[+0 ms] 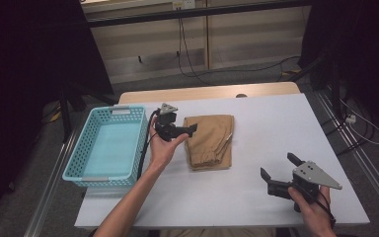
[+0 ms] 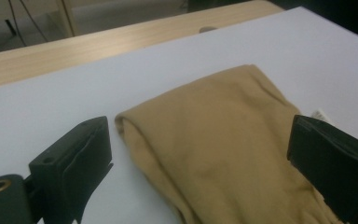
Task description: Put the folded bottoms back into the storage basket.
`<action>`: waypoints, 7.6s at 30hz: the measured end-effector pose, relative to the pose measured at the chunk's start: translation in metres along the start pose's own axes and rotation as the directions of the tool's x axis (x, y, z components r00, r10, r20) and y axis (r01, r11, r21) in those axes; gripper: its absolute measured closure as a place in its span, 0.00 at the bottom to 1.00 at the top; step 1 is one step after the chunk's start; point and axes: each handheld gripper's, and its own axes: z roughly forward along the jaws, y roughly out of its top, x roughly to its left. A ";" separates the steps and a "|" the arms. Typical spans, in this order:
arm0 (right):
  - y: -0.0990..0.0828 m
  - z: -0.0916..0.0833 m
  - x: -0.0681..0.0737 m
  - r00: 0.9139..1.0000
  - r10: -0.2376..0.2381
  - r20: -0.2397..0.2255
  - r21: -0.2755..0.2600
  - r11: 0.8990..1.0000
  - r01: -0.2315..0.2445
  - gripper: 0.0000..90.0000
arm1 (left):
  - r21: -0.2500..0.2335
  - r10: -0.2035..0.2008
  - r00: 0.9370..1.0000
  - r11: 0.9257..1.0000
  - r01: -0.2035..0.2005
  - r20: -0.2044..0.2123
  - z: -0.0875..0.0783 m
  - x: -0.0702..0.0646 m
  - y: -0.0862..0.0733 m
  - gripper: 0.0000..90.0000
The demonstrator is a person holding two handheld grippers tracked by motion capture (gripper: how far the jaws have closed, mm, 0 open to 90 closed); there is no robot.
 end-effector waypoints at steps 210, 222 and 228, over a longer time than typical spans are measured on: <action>0.000 -0.002 0.001 1.000 -0.017 -0.018 0.004 1.000 0.017 0.02 | -0.042 -0.084 0.947 0.994 0.102 0.311 -0.085 -0.004 0.046 0.96; 0.000 -0.002 0.000 1.000 -0.020 -0.016 0.003 1.000 0.020 0.02 | -0.054 -0.046 0.948 0.996 0.066 0.315 -0.096 -0.011 0.052 0.96; 0.000 -0.002 0.000 1.000 -0.019 -0.015 0.003 1.000 0.019 0.02 | -0.082 -0.021 0.947 0.995 0.050 0.320 -0.104 -0.014 0.055 0.96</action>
